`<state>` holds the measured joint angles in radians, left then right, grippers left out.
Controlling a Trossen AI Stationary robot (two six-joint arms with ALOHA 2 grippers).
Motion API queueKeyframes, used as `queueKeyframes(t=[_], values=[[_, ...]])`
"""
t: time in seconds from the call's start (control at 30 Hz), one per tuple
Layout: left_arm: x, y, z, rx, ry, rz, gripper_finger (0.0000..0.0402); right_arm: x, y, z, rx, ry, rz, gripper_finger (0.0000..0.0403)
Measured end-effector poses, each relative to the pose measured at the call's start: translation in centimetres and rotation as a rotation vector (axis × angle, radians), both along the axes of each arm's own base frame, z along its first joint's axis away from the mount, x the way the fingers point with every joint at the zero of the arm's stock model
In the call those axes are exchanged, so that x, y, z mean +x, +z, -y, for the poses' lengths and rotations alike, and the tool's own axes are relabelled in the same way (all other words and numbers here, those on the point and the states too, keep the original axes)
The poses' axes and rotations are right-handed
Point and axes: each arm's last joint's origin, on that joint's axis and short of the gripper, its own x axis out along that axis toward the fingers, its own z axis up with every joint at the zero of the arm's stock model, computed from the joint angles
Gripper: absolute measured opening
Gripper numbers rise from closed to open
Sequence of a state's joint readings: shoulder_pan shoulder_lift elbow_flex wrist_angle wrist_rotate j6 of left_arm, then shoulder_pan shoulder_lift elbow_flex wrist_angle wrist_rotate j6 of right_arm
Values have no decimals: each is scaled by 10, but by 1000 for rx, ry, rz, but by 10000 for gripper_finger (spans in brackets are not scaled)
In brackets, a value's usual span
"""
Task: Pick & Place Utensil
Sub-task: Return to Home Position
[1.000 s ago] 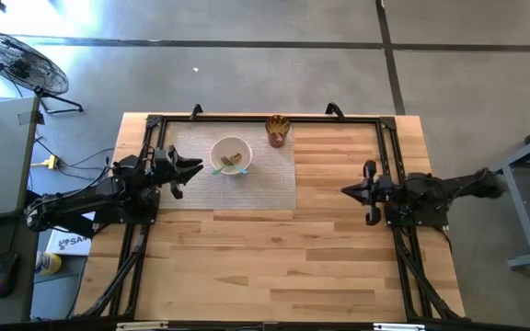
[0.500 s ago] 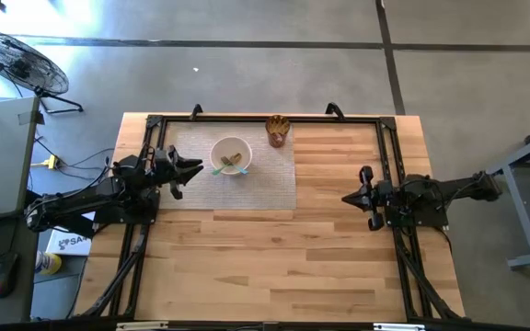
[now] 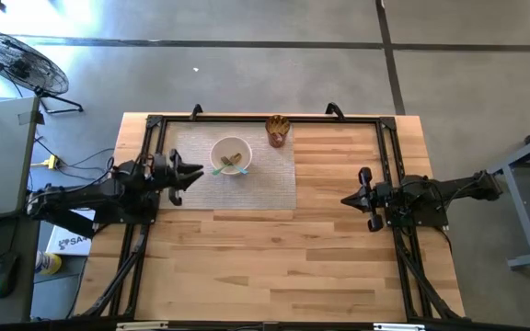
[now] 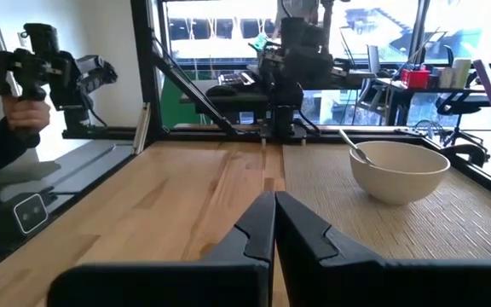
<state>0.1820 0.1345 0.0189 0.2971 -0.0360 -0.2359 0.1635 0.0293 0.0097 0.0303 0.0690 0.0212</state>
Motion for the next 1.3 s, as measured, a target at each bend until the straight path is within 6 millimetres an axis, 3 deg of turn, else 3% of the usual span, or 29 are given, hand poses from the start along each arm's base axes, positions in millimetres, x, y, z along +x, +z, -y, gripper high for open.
queueKeyframes(t=[0.17,0.33,0.67,0.97,1.3], values=[[0,6,11,74,-86,55,101,0,0,0,-1,-1,-1,2],[1,1,17,130,-134,0,101,0,0,0,-18,-2,0,2],[3,-15,16,208,-109,-177,101,0,0,0,-27,-2,-1,1],[3,-18,16,264,-95,-216,99,0,0,0,-23,-2,-2,7],[3,-23,15,302,-82,-271,7,0,-1,0,-22,-2,-2,7]])
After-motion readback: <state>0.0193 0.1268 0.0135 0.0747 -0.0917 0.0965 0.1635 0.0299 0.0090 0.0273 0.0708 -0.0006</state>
